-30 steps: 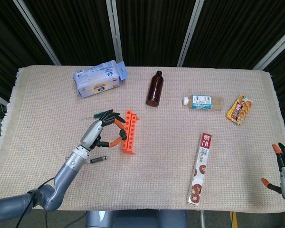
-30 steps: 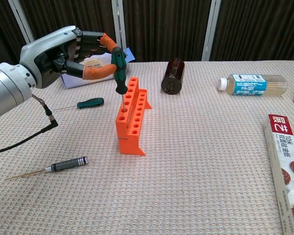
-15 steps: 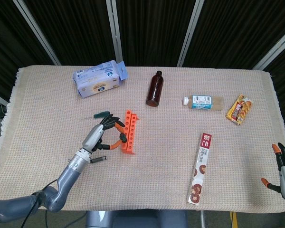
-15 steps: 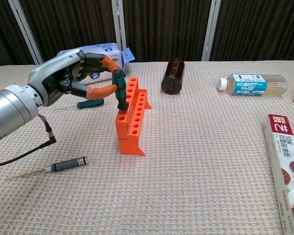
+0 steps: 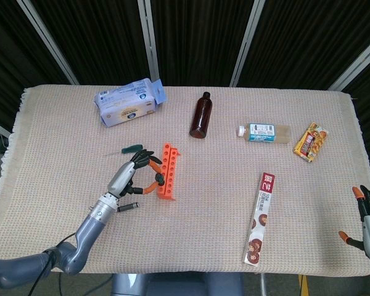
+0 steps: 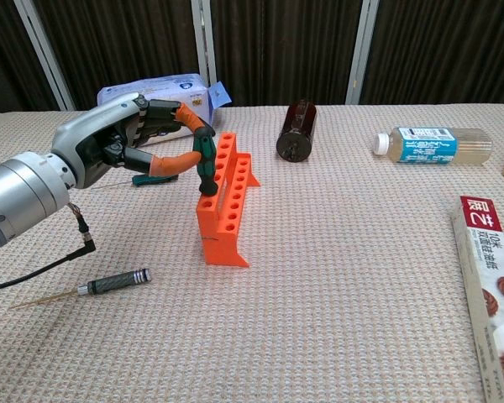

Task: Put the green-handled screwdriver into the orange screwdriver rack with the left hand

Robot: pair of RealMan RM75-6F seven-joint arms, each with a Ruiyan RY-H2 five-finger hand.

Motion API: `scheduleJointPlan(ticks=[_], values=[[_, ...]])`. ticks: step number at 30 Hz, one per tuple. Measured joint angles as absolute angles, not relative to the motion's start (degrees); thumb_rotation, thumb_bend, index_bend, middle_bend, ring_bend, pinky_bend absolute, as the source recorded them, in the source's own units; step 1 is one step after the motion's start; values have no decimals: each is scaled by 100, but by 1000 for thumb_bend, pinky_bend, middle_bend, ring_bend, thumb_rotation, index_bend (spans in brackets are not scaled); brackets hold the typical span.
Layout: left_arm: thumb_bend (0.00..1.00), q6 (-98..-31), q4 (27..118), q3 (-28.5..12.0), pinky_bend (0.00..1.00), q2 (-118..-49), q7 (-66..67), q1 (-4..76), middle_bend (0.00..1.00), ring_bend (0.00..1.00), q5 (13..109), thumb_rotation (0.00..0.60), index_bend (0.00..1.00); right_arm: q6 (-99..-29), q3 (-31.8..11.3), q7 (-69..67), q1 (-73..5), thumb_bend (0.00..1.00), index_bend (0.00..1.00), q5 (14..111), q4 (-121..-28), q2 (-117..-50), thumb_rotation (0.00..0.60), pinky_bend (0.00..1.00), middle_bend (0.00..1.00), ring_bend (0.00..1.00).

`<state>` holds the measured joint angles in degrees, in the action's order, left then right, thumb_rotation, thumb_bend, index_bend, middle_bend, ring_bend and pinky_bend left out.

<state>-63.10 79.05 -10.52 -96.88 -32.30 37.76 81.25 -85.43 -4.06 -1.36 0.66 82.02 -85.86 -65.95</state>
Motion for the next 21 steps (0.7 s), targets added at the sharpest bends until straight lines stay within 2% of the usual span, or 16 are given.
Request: scheduleJointPlan(ticks=[2,5,7,10,13,15,19,21], values=[[580,-6276,7936,-1036,0,-9645,-3186,3782,24,0,8125,600,274,-8539,-407,-137,64,0,0,8199,-8586,-6596,600,8,0,0],[567,-6276,8002,-1036,0,-9595,-3147,3774,0,0,8120,600,89,-8534,-409,-143,61,0,0,8193,-8578,-6600,600,9,0,0],[567,-6299,8026,-1041,0,-9577,-3135,3761,0,0,8119,600,31,-8529,-410,-148,61,0,0,8185,-8572,-6603,600,9,0,0],[565,-6344,8075,-1040,0,-9531,-3105,3733,0,0,8131,600,1,-8525,-413,-158,58,0,0,8181,-8564,-6606,600,8,0,0],[551,-6415,8154,-1035,0,-9429,-3019,3696,0,0,8158,600,8,-8532,-415,-171,57,0,0,8188,-8556,-6606,600,9,0,0],[547,-6530,8200,-1059,0,-9370,-2919,3655,0,0,8166,600,47,-8536,-415,-177,58,0,0,8190,-8549,-6604,600,9,0,0],[561,-6788,8287,-1176,0,-9228,-2615,3560,1,0,8092,600,267,-8534,-414,-202,61,0,0,8187,-8530,-6608,600,9,0,0],[600,-6820,8317,-1246,0,-9129,-2358,3524,20,0,7983,600,400,-8521,-413,-219,54,0,0,8187,-8514,-6615,600,9,0,0]])
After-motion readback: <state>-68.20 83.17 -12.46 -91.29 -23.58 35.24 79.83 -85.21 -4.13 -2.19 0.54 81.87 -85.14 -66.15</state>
